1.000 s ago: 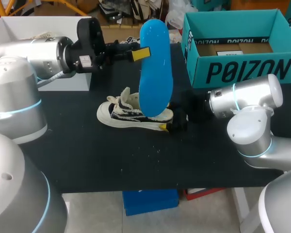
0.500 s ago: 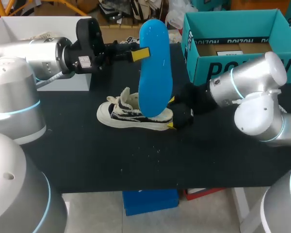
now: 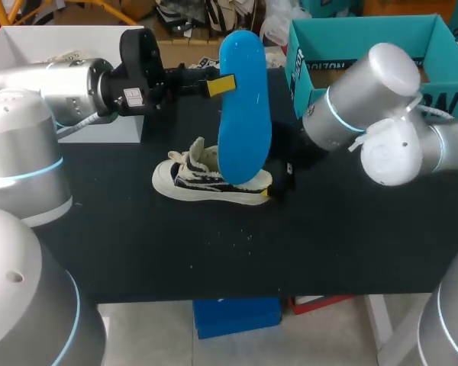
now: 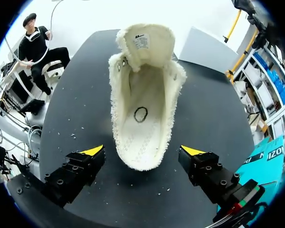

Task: Take the shoe out of the shoebox, open the shoe tongue, remove and reinsert the insole, then place the shoe into the shoebox

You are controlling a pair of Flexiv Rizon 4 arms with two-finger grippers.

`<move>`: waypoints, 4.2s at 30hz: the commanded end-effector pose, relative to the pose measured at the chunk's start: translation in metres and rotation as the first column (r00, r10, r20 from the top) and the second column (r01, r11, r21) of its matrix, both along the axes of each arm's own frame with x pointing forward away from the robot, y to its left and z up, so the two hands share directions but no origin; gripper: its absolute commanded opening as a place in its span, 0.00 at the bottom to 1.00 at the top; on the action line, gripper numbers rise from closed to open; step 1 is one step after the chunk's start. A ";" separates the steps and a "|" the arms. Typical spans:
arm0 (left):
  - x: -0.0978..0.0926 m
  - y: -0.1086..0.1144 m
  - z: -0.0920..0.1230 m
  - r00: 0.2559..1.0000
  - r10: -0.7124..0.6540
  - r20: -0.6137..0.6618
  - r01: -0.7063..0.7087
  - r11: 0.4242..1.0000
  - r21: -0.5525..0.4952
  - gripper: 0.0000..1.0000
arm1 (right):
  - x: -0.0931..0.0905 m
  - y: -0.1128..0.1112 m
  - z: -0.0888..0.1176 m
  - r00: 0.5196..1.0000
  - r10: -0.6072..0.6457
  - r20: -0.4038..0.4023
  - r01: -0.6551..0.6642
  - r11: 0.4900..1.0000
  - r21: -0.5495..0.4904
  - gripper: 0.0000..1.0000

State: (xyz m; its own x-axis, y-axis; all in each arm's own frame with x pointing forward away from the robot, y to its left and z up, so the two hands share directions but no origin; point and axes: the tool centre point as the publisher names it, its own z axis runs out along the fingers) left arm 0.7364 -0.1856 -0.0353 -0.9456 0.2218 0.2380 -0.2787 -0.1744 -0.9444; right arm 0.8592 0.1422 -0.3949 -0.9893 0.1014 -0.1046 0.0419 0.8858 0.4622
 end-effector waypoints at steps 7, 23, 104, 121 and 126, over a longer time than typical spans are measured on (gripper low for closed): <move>-0.001 -0.002 -0.001 1.000 0.007 0.001 -0.007 1.000 -0.001 0.00 | 0.007 0.017 0.010 0.997 -0.073 -0.030 0.037 0.766 -0.642 1.00; -0.001 -0.002 -0.001 1.000 0.007 0.001 -0.007 1.000 -0.001 0.00 | 0.006 0.028 0.011 0.995 -0.082 -0.065 0.019 0.750 -0.661 1.00; -0.001 -0.002 -0.001 1.000 0.007 0.001 -0.007 1.000 -0.001 0.00 | -0.004 0.018 -0.028 0.993 -0.103 -0.061 0.119 0.864 0.489 1.00; -0.001 -0.002 -0.001 1.000 0.007 0.001 -0.007 1.000 -0.001 0.00 | 0.007 -0.008 -0.002 0.993 -0.074 -0.096 0.097 0.961 0.261 1.00; -0.001 -0.002 -0.001 1.000 0.007 0.001 -0.007 1.000 -0.001 0.00 | 0.015 -0.009 0.008 0.989 -0.068 -0.133 0.081 0.992 0.097 1.00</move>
